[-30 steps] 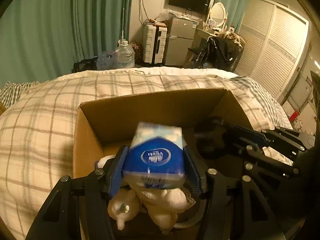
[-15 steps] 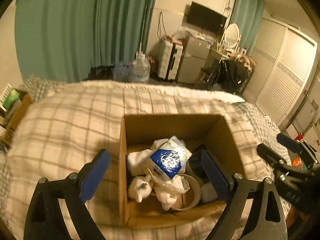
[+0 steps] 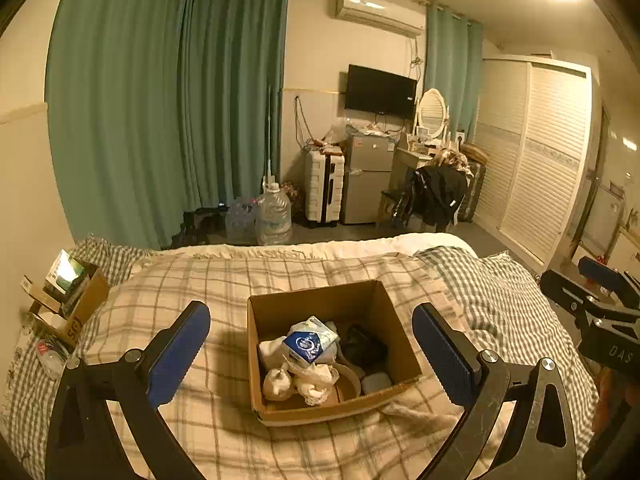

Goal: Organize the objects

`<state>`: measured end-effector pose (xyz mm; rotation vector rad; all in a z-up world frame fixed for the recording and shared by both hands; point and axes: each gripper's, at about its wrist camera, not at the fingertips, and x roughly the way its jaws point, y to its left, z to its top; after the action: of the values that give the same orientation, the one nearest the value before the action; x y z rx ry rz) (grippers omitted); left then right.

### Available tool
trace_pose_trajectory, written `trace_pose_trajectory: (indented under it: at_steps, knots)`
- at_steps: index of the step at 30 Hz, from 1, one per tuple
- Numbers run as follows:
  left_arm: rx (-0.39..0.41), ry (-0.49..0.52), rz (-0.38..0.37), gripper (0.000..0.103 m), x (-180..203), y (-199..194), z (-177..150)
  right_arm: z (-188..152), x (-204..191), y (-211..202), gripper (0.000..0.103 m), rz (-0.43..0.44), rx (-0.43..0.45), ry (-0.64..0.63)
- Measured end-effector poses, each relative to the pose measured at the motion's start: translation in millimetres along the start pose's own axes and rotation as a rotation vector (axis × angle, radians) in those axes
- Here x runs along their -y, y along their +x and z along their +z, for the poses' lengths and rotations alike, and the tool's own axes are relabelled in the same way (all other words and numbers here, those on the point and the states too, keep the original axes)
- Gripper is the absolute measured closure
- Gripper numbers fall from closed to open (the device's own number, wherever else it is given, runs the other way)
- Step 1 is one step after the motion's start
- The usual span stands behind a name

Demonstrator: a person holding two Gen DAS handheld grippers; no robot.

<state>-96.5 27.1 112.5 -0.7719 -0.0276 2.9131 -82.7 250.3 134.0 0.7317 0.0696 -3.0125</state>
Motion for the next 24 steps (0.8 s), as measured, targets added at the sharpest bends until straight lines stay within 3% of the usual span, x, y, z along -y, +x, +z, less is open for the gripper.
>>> trace_pose_trajectory:
  at_steps: [5, 10, 14, 16, 24]
  knots:
    - [0.042, 0.004, 0.039, 0.000, 0, -9, -20, -18, -10, -8, 0.000, 0.029, 0.029, -0.007]
    - [0.075, 0.006, 0.069, 0.000, -1, -5, -60, -58, -26, 5, 0.000, 0.058, 0.060, -0.021]
    - [0.044, 0.050, 0.107, 0.000, -1, 10, -93, -90, -41, 36, 0.001, 0.103, 0.033, -0.040]
    - [0.017, 0.022, 0.097, 0.000, -7, 16, -103, -101, -46, 46, 0.000, 0.099, 0.019, -0.054]
    - [0.006, -0.019, 0.102, 0.000, -20, 24, -112, -113, -47, 57, 0.000, 0.102, -0.016, -0.050]
